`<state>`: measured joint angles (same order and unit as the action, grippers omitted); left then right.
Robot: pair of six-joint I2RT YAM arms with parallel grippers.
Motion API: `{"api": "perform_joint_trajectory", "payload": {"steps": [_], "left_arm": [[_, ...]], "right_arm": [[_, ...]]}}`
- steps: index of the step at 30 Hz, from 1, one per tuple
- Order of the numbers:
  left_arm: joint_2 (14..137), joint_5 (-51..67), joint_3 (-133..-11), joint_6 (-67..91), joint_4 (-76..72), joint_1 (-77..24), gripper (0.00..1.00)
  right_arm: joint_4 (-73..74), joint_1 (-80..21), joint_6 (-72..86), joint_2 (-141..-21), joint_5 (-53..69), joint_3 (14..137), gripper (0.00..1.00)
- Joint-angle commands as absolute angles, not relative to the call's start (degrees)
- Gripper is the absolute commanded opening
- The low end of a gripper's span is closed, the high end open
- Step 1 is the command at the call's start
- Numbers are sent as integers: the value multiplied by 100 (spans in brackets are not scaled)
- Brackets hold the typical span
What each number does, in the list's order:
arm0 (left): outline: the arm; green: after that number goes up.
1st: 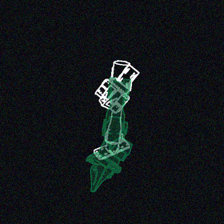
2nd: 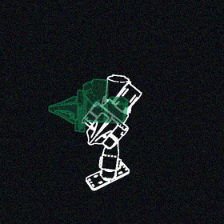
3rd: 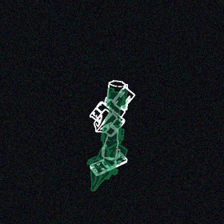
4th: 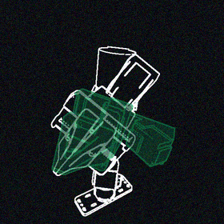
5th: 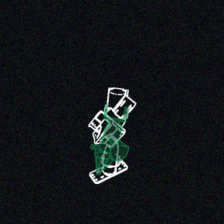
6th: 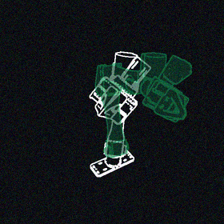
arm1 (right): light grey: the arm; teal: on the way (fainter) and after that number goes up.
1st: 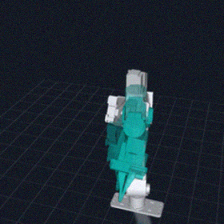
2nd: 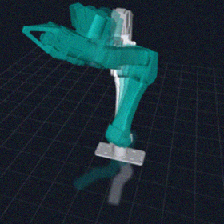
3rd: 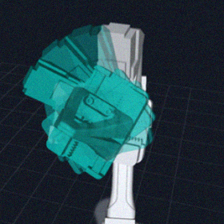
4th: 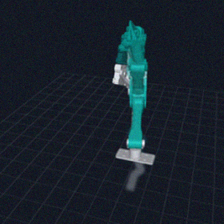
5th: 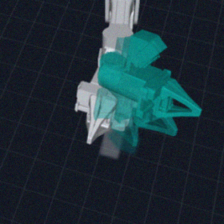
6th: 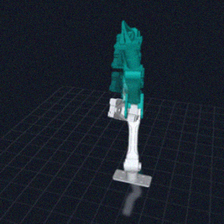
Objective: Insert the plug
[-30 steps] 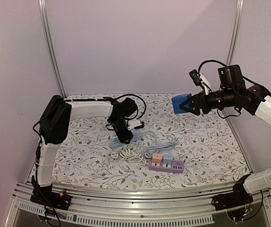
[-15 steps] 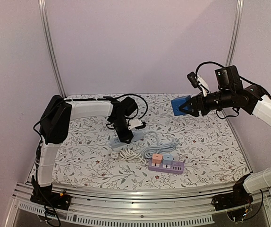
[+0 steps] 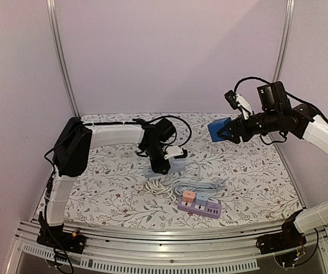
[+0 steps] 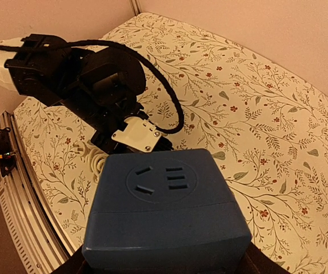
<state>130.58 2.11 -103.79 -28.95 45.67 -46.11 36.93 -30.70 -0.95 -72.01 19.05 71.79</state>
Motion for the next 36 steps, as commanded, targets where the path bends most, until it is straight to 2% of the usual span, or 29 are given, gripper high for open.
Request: {"api": "perform_joint_trajectory", "payload": {"steps": [1, 5, 18, 20, 25, 29, 30, 31, 36], "left_arm": [[13113, 324, -10498, -3070, 4447, -4754, 29], [13104, 393, -10479, -3107, 4413, -4817, 34], [13196, 445, -10539, -3066, 4367, -5350, 35], [13253, 428, -10598, -2987, 4368, -5392, 37], [13227, 482, -10551, -2884, 4301, -5414, 51], [13008, 501, -10407, -2846, 4051, -5423, 68], [12947, 536, -10393, -2823, 3996, -5423, 75], [12889, 568, -10388, -2800, 3950, -5423, 97], [12543, 432, -10317, -2593, 3792, -5423, 99]], "right_arm": [[3557, -3096, -339, -7309, 1732, 7150, 0], [3555, -3098, -466, -7403, 1709, 7172, 0], [3716, -3098, -702, -7382, 1436, 7045, 0], [3754, -3094, -712, -7313, 1383, 6994, 0], [3858, -3096, -708, -7145, 1304, 6908, 0], [3942, -3097, -705, -7068, 1247, 6907, 0], [3982, -3094, -710, -7060, 1236, 6934, 0], [4020, -3096, -724, -7065, 1218, 6961, 0], [4130, -3096, -773, -7071, 1135, 7112, 0]]}}
